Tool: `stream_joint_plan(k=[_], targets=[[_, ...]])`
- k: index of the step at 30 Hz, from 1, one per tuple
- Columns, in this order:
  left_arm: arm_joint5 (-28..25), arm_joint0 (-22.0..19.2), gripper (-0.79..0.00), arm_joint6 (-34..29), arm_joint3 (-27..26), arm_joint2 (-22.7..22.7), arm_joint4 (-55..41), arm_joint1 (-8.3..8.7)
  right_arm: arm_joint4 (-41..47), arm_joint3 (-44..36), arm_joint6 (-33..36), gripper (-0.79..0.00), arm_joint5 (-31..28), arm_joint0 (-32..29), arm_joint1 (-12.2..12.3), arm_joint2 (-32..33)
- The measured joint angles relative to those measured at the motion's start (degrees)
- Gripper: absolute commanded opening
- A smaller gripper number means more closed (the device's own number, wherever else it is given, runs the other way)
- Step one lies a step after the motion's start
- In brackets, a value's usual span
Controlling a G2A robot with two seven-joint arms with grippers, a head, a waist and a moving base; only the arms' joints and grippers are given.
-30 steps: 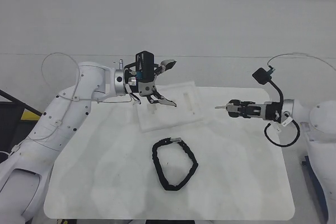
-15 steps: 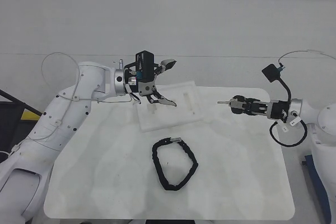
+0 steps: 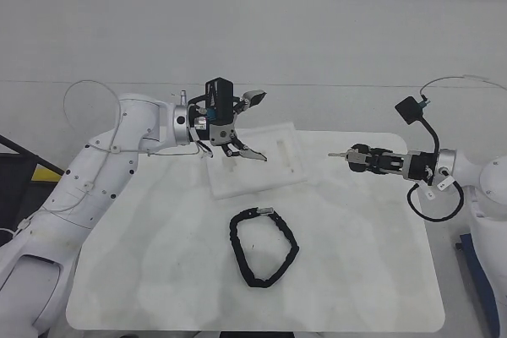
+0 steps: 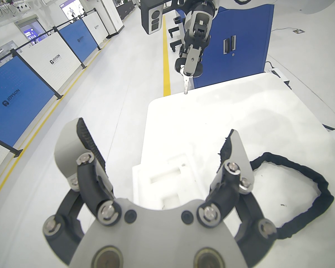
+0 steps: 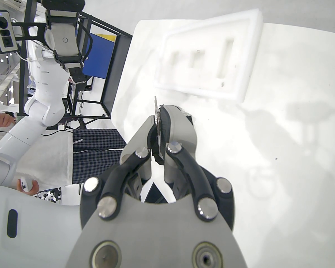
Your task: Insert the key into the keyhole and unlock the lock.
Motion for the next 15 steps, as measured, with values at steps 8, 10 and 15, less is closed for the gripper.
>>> stream_joint_plan(k=[8,10,15], targets=[[-0.45,4.40,0.000,-1.09,-1.99,1.40,0.16,0.15,0.00,0.00,0.00,-0.785,0.00,0.00,0.00,0.00],[-0.46,6.27,0.000,-0.80,-2.30,1.82,1.16,0.20,0.00,0.00,0.00,-0.785,0.00,0.00,0.00,0.00],[0.28,11.22,0.000,-1.32,-2.41,3.40,2.18,0.12,0.00,0.00,0.00,-0.785,0.00,0.00,0.00,0.00]])
